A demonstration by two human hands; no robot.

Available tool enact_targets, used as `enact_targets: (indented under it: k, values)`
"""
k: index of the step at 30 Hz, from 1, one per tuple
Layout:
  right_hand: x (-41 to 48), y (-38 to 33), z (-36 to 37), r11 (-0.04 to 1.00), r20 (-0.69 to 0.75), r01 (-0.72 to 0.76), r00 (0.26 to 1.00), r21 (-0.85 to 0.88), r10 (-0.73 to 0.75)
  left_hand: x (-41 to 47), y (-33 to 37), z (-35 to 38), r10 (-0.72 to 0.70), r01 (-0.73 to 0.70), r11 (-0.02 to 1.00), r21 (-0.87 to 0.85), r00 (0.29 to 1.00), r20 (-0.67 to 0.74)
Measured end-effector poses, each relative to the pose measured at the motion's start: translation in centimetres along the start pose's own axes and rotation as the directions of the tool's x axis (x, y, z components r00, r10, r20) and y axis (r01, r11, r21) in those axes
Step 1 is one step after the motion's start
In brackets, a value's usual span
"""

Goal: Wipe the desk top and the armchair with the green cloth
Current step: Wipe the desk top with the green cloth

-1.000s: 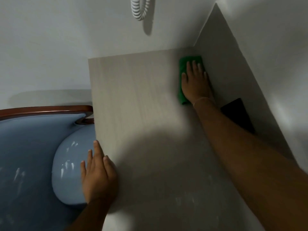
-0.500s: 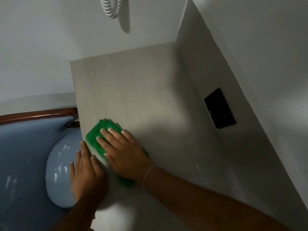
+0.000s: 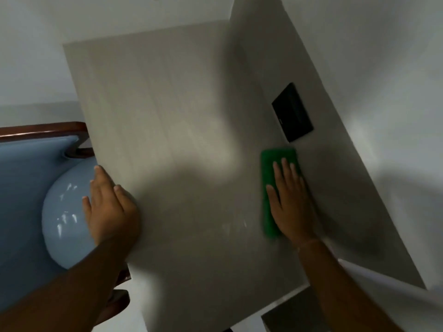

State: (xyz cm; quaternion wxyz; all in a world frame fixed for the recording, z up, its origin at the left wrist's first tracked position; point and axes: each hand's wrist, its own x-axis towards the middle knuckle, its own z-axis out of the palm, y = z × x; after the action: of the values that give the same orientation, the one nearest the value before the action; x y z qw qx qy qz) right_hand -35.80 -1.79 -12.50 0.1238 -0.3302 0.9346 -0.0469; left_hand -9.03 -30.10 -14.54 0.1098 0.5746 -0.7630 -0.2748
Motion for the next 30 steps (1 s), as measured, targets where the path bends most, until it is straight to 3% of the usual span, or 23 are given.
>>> enact_targets:
  k: [4,6,9,13,18,22,26,28,30]
  values:
    - [-8.6,-4.1,3.3,0.984,-0.001,-0.178,0.984,0.021,0.178,-0.2,0.1,0.0,0.013,-0.013,1.000,-0.008,1.000,-0.009]
    - [-11.3,-9.9,5.2,0.997,-0.001,-0.075,0.997,0.025,0.075,-0.3,-0.1,0.0,0.013,-0.013,1.000,-0.003,1.000,-0.014]
    - [-15.2,-19.5,8.7,0.965,-0.015,0.260,0.966,0.041,-0.259,-0.4,-0.5,0.2,0.029,-0.028,0.999,0.026,0.999,-0.026]
    - [-17.2,-24.2,9.5,0.953,-0.035,0.288,0.958,0.098,-0.286,-0.9,-1.0,0.2,0.058,-0.057,0.993,0.102,0.998,-0.004]
    - [-20.7,-18.3,9.6,0.910,0.006,0.404,0.914,0.097,-0.406,-7.7,-2.8,0.0,0.083,-0.086,0.993,0.082,0.996,0.037]
    - [-19.3,-10.4,7.5,0.929,0.021,0.366,0.930,0.049,-0.367,-14.4,-3.6,0.5,0.068,-0.068,0.997,0.020,0.998,-0.001]
    - [-13.8,-0.1,3.6,0.994,0.018,0.109,0.994,-0.021,-0.109,-16.0,-4.8,0.8,0.081,-0.081,0.997,-0.011,0.997,-0.002]
    - [-11.8,4.0,1.8,0.998,-0.005,-0.057,0.998,-0.011,0.057,-15.9,-4.9,1.1,0.090,-0.091,0.995,-0.028,0.996,-0.029]
    - [-11.2,5.2,1.7,0.992,-0.033,-0.127,0.991,-0.008,0.127,-15.9,-5.1,1.5,0.089,-0.091,0.995,-0.037,0.995,-0.040]
